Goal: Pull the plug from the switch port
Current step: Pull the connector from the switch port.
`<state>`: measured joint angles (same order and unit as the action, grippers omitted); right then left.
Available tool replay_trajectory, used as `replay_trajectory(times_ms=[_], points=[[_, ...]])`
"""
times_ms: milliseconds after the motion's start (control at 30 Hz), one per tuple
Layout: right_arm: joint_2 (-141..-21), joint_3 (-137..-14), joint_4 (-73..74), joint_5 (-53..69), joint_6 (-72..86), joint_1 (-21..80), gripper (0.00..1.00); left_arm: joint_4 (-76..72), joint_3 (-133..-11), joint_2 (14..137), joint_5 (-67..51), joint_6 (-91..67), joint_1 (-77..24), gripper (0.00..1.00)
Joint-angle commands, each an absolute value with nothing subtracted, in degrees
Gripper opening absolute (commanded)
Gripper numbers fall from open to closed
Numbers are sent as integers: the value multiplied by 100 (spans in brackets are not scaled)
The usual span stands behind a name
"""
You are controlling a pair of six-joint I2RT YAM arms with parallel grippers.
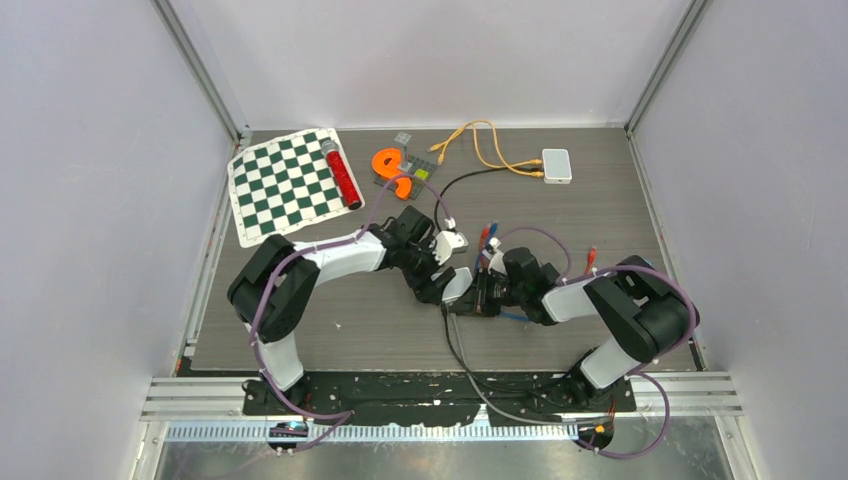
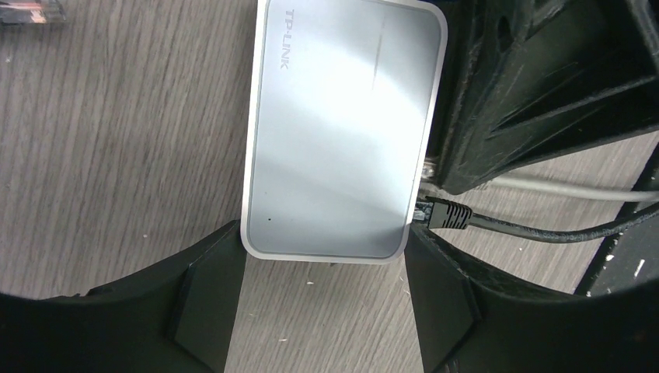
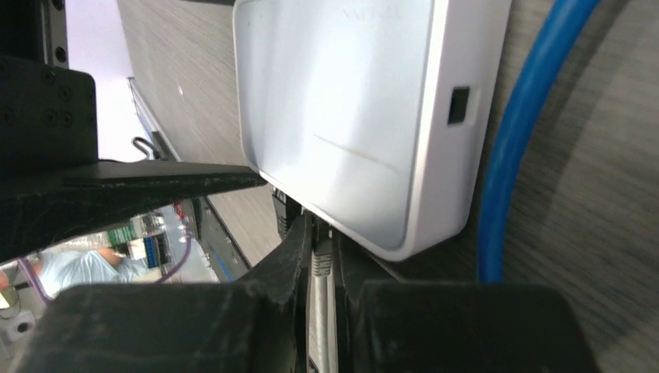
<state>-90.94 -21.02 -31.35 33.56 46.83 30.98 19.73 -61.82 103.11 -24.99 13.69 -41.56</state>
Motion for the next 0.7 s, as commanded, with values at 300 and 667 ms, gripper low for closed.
replay_trajectory(times_ms=[300,667], points=[[-7731,-1849,-1640,2417,4287,3042,5,2577,-6017,10383,-2771,1103,-4172,52],[-5406,-2442,-641,747,4149,2967,5,2424,-5815,10239,-2622,954,-4377,99]])
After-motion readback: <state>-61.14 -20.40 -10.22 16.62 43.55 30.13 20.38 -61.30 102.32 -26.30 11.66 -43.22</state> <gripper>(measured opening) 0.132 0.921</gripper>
